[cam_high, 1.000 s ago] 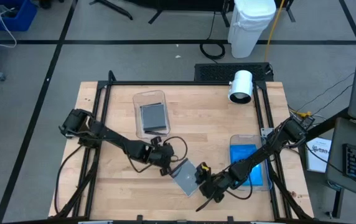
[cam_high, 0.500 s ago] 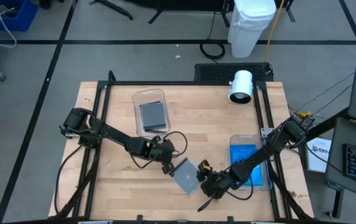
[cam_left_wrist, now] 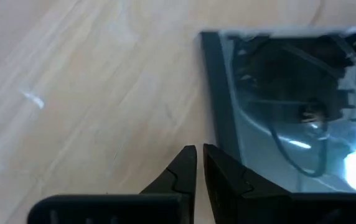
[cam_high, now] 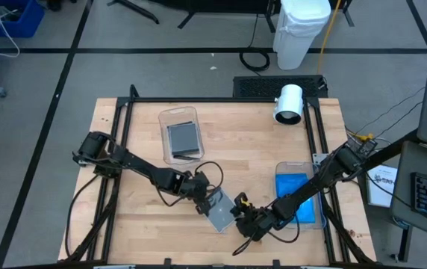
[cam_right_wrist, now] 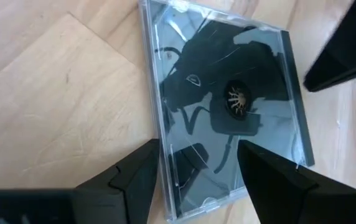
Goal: Pick & place jewel cases by type
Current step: Put the black disc case into the left transparent bin
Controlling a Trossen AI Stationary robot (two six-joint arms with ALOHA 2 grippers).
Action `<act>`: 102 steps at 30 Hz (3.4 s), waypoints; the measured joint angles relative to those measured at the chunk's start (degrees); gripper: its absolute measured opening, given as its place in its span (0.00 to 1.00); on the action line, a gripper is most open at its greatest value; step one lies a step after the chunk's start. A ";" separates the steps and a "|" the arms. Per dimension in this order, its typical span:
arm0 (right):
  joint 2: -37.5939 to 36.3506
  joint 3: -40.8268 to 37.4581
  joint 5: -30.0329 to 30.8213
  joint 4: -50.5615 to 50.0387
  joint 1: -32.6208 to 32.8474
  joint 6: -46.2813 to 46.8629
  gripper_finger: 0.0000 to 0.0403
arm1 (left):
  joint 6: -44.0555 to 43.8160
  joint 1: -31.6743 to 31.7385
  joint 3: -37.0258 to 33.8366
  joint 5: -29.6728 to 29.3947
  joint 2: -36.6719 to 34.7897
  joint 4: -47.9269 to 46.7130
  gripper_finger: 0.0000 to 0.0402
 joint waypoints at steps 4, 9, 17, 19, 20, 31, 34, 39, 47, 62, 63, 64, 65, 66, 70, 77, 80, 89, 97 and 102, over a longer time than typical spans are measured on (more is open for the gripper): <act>0.17 -0.07 3.08 1.68 -0.12 -0.05 0.52 | -1.19 0.17 0.20 -1.01 2.33 1.50 0.09; 0.17 -0.24 7.23 4.85 0.36 -3.93 0.51 | -1.30 0.31 0.20 -0.98 4.27 3.52 0.09; -0.01 -0.37 11.19 9.10 1.49 -11.70 0.51 | -0.52 0.11 0.11 -0.66 3.99 3.30 0.09; -0.56 -0.39 11.56 9.14 1.52 -11.68 0.51 | -0.48 0.13 0.11 -0.57 4.02 3.26 0.09; -0.90 -0.39 11.82 9.31 1.54 -11.68 0.51 | -0.47 0.09 0.09 -0.59 4.02 3.23 0.09; -3.61 -0.24 14.35 11.15 1.83 -11.65 0.50 | -0.50 0.09 0.04 -0.33 4.08 3.23 0.09; -3.61 -0.24 14.49 11.48 1.83 -11.68 0.50 | -0.50 0.09 0.04 -0.24 4.08 3.26 0.09; -3.66 -0.10 18.30 14.07 1.94 -14.82 0.50 | -0.33 0.07 0.04 -0.20 4.08 3.23 0.09; -3.43 -0.26 20.97 15.32 0.28 -16.73 0.50 | 0.25 -0.02 0.04 1.50 4.26 5.51 0.09; -3.50 -0.22 15.82 13.83 -1.07 -12.77 0.50 | 5.61 -0.11 -0.04 4.94 4.30 8.86 0.09; -3.50 -0.22 15.80 13.79 -0.77 -12.70 0.50 | 5.78 -0.11 -0.04 4.94 4.28 8.79 0.09; -3.50 -0.22 15.85 13.78 -0.38 -12.36 0.50 | 6.03 -0.11 -0.04 4.92 4.28 8.79 0.09; -3.50 -0.22 15.83 13.80 -0.03 -11.89 0.50 | 6.03 -0.11 -0.04 4.90 4.28 8.76 0.09; -3.50 -0.22 15.83 13.82 0.32 -11.47 0.50 | 6.04 -0.13 -0.04 4.88 4.28 8.73 0.09; -3.50 -0.22 17.41 13.80 1.93 -11.06 0.48 | 6.08 -0.13 -0.04 4.74 4.26 8.45 0.09; -3.54 -0.22 18.53 13.84 4.20 -9.84 0.37 | 6.45 -0.13 -0.01 4.57 4.23 8.15 0.09; -3.54 -0.22 18.54 13.81 4.59 -9.53 0.30 | 6.48 -0.13 0.00 4.55 4.21 8.02 0.09; -3.54 -0.20 18.54 13.81 4.80 -9.72 0.11 | 8.52 -0.13 0.02 4.52 4.19 7.85 0.09; -3.98 -0.20 18.90 13.70 5.26 -10.12 0.02 | 11.53 -0.12 0.00 4.49 3.77 8.89 0.09; -7.39 -0.20 20.05 13.45 6.66 -9.95 0.02 | 12.26 -0.47 -0.15 4.37 1.26 8.52 0.09</act>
